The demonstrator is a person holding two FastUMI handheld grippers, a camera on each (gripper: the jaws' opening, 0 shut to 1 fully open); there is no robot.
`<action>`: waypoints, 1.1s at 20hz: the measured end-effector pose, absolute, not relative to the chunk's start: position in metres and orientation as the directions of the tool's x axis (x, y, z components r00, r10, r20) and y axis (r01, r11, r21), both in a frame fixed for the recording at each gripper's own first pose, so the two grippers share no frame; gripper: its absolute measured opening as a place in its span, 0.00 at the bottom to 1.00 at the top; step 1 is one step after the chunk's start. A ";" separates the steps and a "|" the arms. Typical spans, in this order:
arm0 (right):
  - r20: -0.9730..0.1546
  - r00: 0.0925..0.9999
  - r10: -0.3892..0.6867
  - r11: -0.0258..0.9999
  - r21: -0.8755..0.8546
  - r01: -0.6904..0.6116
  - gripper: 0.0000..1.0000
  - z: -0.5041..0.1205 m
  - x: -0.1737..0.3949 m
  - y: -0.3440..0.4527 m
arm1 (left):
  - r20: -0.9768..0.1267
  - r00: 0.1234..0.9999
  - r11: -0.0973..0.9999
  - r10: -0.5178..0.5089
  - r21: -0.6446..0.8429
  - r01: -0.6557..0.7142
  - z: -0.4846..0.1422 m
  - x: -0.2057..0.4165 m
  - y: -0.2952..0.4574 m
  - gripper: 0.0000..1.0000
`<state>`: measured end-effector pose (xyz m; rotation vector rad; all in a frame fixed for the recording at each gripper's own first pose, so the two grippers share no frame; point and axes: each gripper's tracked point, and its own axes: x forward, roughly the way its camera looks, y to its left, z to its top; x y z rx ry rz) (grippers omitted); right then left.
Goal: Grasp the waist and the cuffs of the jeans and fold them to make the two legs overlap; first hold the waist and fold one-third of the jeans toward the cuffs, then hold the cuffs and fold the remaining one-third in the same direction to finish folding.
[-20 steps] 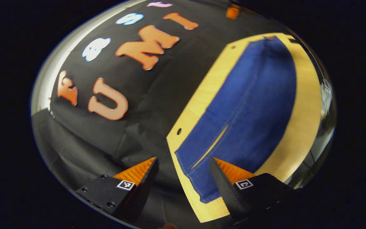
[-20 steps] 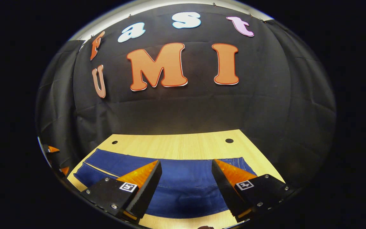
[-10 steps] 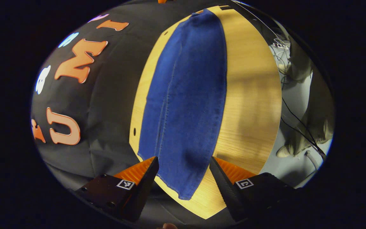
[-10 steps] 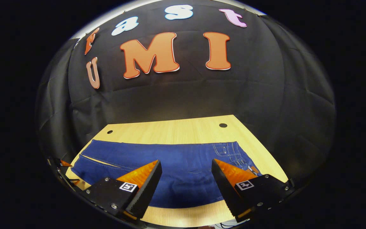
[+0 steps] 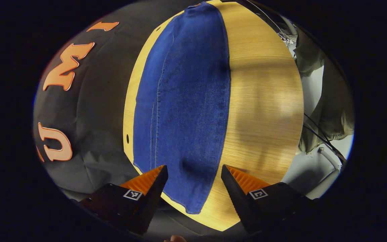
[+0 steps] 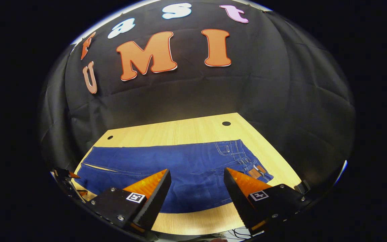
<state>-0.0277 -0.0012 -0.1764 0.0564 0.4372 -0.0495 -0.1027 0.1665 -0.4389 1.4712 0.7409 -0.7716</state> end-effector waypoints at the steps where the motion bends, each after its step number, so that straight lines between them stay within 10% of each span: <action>1: -0.427 0.904 -0.035 0.997 0.051 0.063 0.97 -0.177 -0.028 -0.002 | -0.819 0.573 -0.041 0.004 0.573 0.819 -0.440 -0.100 0.166 0.99; 10: -0.427 0.904 -0.011 0.998 0.051 0.037 0.97 -0.174 -0.028 0.013 | -0.762 0.647 -0.060 0.023 0.645 0.762 -0.454 -0.039 0.161 0.90; 11: -0.426 0.905 -0.011 0.998 0.045 0.034 0.97 -0.173 -0.026 0.014 | -0.767 0.641 -0.055 0.021 0.639 0.767 -0.461 -0.035 0.159 0.86; 14: -0.419 0.908 -0.017 1.000 0.014 0.025 0.97 -0.172 -0.021 0.015 | -0.746 0.666 -0.080 0.001 0.664 0.744 -0.474 -0.034 0.158 0.24; 17: -0.420 0.907 -0.029 0.999 -0.050 0.009 0.97 -0.175 -0.012 0.011 | -0.738 0.674 -0.105 -0.004 0.671 0.734 -0.482 -0.029 0.158 0.06; 22: -0.353 0.935 -0.034 0.934 -0.343 -0.095 0.98 -0.160 -0.004 -0.008 | -0.783 0.623 -0.009 0.007 0.623 0.783 -0.475 -0.032 0.159 0.06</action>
